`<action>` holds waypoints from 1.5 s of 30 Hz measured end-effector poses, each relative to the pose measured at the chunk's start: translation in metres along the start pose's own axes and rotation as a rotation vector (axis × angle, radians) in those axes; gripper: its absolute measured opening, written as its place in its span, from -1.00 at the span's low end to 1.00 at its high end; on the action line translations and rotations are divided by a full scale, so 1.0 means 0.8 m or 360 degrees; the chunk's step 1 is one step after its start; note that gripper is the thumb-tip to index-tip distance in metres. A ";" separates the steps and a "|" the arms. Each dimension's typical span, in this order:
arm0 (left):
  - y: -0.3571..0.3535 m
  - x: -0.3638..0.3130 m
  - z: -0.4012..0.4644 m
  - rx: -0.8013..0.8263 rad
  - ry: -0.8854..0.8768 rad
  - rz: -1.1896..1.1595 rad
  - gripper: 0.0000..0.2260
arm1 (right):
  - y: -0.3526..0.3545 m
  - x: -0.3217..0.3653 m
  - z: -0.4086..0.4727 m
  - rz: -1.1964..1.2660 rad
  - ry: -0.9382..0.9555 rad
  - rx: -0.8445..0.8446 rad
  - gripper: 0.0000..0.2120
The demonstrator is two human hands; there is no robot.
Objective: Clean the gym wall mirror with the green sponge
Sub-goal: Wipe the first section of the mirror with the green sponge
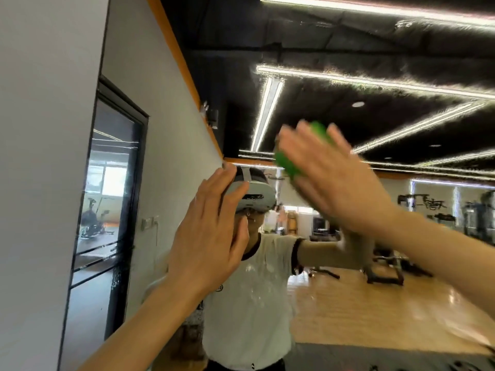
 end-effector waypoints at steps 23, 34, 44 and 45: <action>0.061 0.090 -0.075 -0.0025 0.0291 -0.0044 -0.54 | -0.023 0.127 -0.040 0.0056 0.0085 -0.0036 -0.54; 0.054 0.104 -0.086 0.0001 0.0217 0.0025 -0.52 | 0.011 0.064 0.106 0.0187 -0.0505 -0.0260 -0.49; 0.053 0.110 -0.089 0.0011 0.0168 0.0024 -0.51 | -0.014 0.114 0.047 -0.0084 0.0078 -0.0051 -0.47; 0.053 0.111 -0.089 0.0004 0.0167 0.0025 -0.51 | -0.003 0.094 0.082 -0.0018 -0.0121 -0.0117 -0.48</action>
Point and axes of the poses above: each hand's wrist, its own z-axis towards the middle knuckle, its own y-axis out of the back of the hand, x = y × z, the point moved 2 cm from there along z, towards the middle knuckle, and after that the axes turned 6 degrees about x, right-handed, at the moved point
